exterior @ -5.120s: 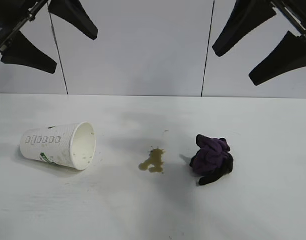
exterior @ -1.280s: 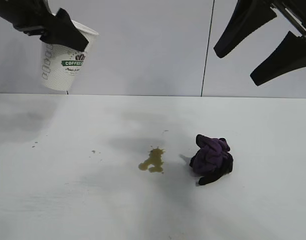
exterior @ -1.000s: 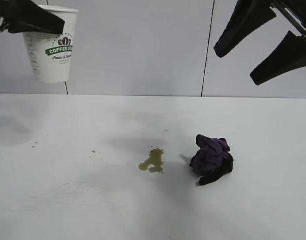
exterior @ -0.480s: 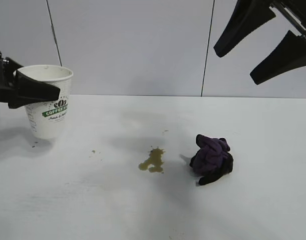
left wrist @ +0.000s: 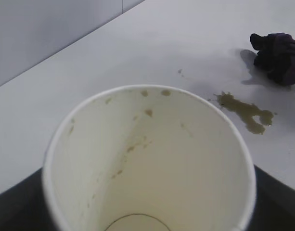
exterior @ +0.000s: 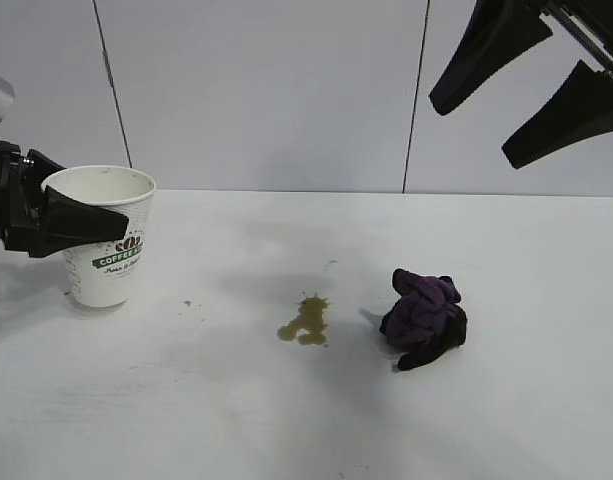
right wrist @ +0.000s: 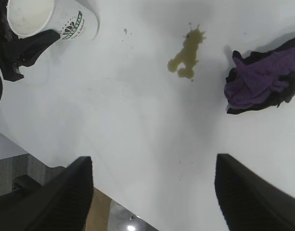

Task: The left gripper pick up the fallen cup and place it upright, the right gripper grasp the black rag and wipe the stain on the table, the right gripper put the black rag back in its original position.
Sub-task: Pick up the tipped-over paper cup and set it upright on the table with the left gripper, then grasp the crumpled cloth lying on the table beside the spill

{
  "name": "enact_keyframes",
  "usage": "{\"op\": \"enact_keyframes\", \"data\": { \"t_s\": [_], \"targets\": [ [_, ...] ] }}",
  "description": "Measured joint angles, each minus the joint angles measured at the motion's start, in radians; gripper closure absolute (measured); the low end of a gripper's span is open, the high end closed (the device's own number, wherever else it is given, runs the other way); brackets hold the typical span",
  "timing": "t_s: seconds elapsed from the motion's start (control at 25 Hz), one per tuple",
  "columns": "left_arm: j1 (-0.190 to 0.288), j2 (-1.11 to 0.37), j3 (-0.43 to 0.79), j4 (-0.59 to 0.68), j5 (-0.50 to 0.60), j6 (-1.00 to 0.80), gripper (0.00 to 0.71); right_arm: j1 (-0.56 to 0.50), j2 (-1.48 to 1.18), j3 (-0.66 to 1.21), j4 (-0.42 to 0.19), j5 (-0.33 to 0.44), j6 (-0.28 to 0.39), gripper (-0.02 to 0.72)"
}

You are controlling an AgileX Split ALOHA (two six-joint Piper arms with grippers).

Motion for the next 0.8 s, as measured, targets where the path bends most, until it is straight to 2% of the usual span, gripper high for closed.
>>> {"op": "enact_keyframes", "data": {
  "t_s": [0.12, 0.32, 0.64, 0.8],
  "targets": [
    [0.000, 0.000, 0.000, -0.002, -0.009, -0.020, 0.046, 0.000, 0.000, 0.000, 0.000, -0.014, 0.000, 0.213],
    [0.000, 0.000, 0.000, 0.006, -0.031, -0.031, 0.020, 0.000, 0.000, 0.000, 0.000, -0.020, 0.000, 0.213],
    [0.000, -0.005, 0.000, 0.201, -0.186, -0.169, 0.017, 0.000, 0.000, 0.000, 0.000, -0.022, 0.000, 0.213],
    [0.000, -0.062, 0.000, 0.378, -0.346, -0.349, 0.017, 0.000, 0.000, 0.000, 0.000, -0.022, 0.000, 0.213]
  ]
}}
